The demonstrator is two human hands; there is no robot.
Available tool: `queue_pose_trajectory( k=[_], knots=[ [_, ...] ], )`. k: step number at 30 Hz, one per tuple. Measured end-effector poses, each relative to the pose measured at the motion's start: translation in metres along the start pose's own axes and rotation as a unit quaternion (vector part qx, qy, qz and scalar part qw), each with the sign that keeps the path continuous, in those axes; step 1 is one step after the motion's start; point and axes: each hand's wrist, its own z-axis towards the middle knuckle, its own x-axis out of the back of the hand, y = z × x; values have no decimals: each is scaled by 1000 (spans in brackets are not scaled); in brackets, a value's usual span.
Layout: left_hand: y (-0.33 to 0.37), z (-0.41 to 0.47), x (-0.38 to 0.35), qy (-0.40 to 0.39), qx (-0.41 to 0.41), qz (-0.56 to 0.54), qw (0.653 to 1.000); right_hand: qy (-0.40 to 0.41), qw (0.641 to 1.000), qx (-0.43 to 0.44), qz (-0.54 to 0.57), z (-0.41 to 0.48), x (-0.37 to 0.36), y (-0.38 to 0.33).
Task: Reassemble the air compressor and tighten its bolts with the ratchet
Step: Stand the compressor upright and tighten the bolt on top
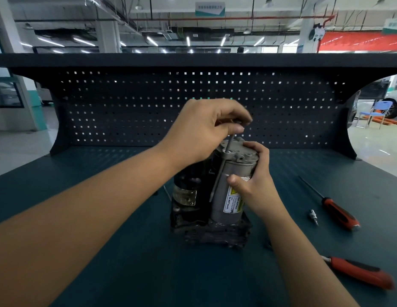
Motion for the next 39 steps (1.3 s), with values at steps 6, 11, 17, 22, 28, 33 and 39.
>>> queue_pose_trajectory(
  k=[6,11,17,22,28,33,39],
  knots=[
    [-13,-22,-10,7,-4,51,999,9,1000,2,8,2,0,1],
    [-12,-25,-13,28,-23,71,997,11,1000,-1,10,1,0,3],
    [-10,-32,-15,50,-4,88,995,8,1000,0,22,2,-1,4],
    [-9,-36,-14,55,3,92,994,6,1000,3,20,1,-1,5],
    [-12,-38,-11,46,-23,94,994,10,1000,3,22,-1,-3,3],
    [-15,-42,-12,57,-55,125,989,10,1000,5,17,-2,-4,2],
    [-19,-40,-12,50,-82,135,986,13,1000,7,20,-2,-4,0]
  ],
)
